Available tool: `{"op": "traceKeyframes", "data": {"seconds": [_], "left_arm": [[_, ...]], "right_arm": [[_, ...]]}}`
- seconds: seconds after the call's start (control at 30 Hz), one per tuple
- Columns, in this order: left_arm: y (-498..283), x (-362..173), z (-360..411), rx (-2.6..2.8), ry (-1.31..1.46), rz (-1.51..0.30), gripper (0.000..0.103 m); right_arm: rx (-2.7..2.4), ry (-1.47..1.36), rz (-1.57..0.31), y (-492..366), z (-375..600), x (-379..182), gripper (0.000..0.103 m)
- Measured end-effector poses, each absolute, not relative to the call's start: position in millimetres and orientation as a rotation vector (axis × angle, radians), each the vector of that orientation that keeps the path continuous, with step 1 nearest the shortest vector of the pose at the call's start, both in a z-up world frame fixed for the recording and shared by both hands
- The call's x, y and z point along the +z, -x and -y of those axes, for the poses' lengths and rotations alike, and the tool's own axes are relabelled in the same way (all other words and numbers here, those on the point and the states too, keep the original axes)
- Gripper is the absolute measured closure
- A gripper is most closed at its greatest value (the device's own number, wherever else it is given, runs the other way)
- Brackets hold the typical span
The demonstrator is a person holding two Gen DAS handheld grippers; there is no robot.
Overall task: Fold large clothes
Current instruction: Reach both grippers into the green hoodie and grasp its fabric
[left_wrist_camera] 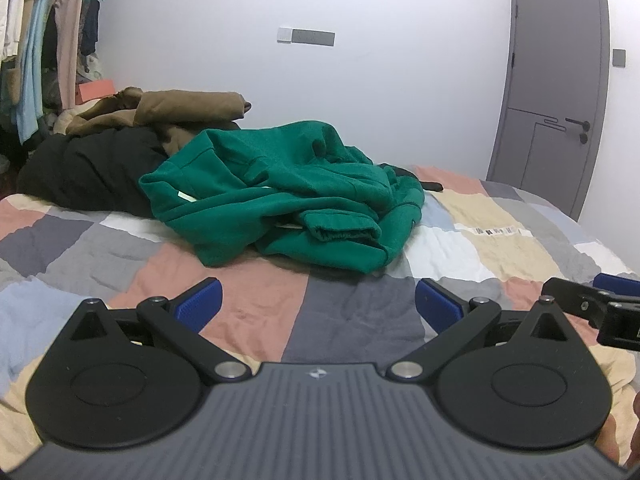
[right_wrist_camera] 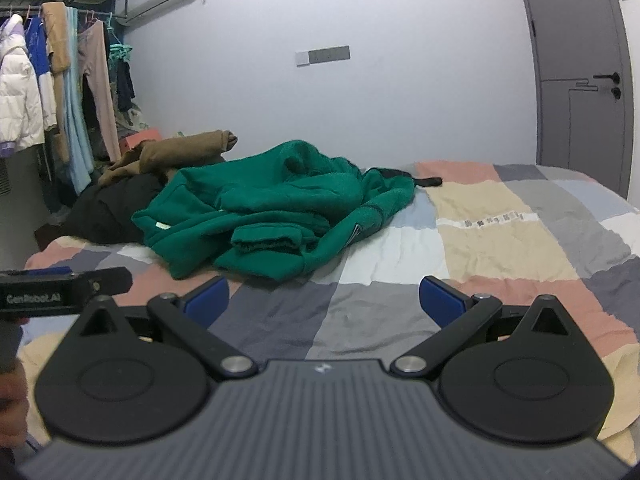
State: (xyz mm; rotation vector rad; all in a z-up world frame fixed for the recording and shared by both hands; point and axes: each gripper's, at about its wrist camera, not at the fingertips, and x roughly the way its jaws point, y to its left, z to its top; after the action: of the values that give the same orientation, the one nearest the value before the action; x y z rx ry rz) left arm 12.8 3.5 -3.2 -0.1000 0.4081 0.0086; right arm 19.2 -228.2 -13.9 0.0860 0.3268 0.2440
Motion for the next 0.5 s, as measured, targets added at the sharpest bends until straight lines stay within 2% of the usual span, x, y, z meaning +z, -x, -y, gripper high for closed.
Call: {"op": "traceKeyframes", "data": {"seconds": [0.3, 0.5], "left_arm": [[-28.3, -0.8, -10.4, -0.003, 0.104, -0.409, 0.0], [-67.3, 2.3, -21.2, -0.013, 0.102, -0.412, 0.0]], "right_arm": [[0.247, -0.083, -0.347, -28.6, 222.1, -12.9, 0.0], [0.207, -0.037, -0.355, -58.8, 207.7, -6.5, 0.0]]}}
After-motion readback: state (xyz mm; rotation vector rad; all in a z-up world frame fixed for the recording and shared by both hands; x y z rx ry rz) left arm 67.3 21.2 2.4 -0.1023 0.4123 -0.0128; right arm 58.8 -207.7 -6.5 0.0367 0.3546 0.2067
